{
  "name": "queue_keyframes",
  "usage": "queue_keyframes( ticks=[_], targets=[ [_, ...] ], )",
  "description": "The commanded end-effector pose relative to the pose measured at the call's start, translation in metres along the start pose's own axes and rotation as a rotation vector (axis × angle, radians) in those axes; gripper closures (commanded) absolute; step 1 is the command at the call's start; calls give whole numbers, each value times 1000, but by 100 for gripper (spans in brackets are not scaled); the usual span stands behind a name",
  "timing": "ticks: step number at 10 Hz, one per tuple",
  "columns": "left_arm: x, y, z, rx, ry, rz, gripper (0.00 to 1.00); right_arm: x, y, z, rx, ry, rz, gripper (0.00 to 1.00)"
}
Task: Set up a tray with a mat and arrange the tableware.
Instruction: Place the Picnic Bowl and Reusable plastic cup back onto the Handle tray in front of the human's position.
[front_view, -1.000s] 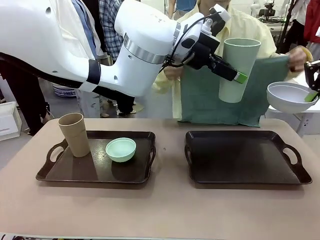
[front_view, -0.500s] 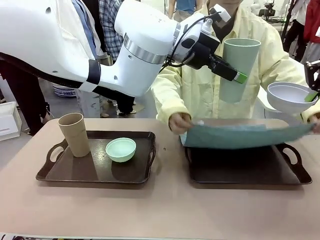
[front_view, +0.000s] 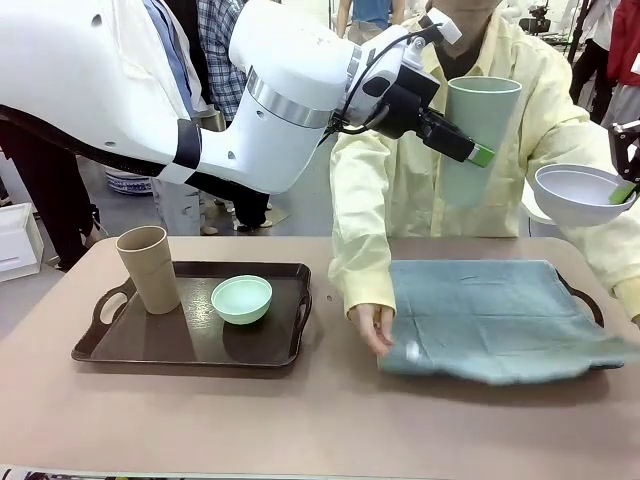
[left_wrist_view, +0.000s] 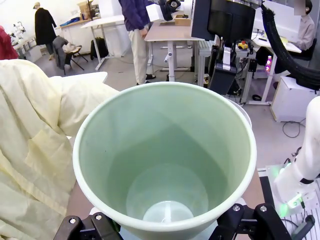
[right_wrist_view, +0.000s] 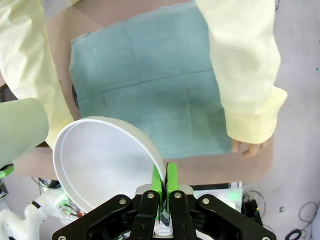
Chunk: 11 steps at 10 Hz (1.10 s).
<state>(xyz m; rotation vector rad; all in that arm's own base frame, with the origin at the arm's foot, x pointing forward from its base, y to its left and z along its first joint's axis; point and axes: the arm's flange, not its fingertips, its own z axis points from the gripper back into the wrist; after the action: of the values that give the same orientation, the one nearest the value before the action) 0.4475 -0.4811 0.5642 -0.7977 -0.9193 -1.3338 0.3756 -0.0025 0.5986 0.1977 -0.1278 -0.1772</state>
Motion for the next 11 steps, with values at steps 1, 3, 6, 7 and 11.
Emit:
queue_keyframes(
  ticks=[1,3,6,7,11],
  targets=[
    [2,1,1,-8,-23,-15,100,-2,1,-1,2,-7,8,100],
    [2,1,1,-8,-23,-15,100,-2,1,-1,2,-7,8,100],
    [2,1,1,-8,-23,-15,100,-2,1,-1,2,-7,8,100],
    [2,1,1,-8,-23,-15,100,-2,1,-1,2,-7,8,100],
    [2,1,1,-8,-23,-15,100,-2,1,-1,2,-7,8,100]
  ],
)
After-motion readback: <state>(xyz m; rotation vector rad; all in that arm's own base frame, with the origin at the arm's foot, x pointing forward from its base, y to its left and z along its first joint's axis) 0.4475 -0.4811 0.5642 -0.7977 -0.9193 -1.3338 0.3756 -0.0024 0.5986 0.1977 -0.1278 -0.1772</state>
